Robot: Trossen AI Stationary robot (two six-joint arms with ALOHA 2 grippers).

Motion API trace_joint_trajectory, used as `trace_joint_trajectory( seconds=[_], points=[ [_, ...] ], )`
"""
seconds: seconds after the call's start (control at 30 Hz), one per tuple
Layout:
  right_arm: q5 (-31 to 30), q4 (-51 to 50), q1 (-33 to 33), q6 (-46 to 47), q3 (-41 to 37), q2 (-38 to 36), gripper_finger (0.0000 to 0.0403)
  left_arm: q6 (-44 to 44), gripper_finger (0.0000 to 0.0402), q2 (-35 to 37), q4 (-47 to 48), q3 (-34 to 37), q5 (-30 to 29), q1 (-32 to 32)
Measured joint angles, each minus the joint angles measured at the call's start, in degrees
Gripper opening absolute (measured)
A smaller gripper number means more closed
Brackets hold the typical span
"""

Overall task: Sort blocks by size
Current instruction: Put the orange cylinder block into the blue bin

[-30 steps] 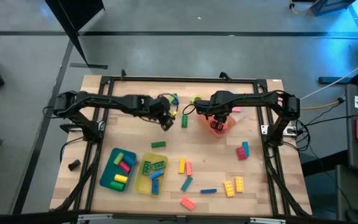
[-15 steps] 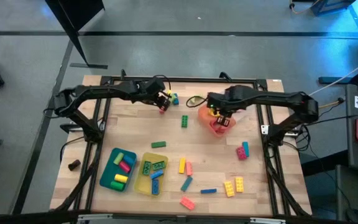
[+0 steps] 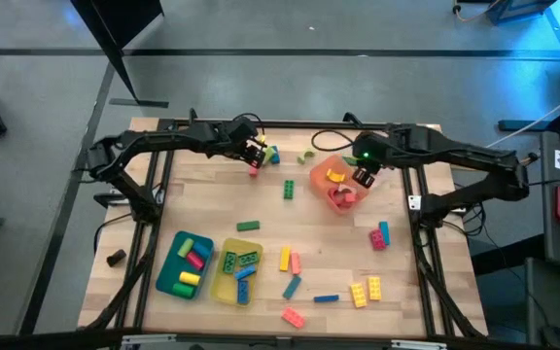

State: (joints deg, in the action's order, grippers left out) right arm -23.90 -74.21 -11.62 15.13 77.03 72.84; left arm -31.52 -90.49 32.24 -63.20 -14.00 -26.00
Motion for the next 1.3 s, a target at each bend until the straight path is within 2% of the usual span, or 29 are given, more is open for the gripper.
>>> trace_joint_trajectory(
  seconds=[0.37,0.63,0.77,1.1,1.2,1.3],
  points=[
    [0.0,-0.5,0.0,0.1,-0.7,-3.6,0.0117,-4.1,0.0194,-8.5,-1.2,0.0,1.1,0.6],
    [0.0,6.1,0.0,3.7,-13.6,-12.1,0.0117,-5.9,0.0194,-10.4,-1.8,0.0,3.2,1.1],
    [2.7,7.0,0.0,7.7,-19.4,-16.5,0.0117,-6.2,0.0194,-11.9,-3.0,0.0,3.4,1.3],
    [4.0,7.2,0.0,12.1,-24.4,-25.7,0.0117,-6.6,0.0194,-16.1,-4.7,0.0,5.0,1.8],
    [4.1,7.2,0.0,12.1,-24.7,-26.5,0.0117,-4.4,0.0179,-16.2,-3.7,0.0,5.0,1.7],
    [4.1,7.2,0.0,12.1,-24.7,-27.4,0.0117,-2.6,0.0145,-16.2,-2.9,0.0,4.8,1.7]
  ],
)
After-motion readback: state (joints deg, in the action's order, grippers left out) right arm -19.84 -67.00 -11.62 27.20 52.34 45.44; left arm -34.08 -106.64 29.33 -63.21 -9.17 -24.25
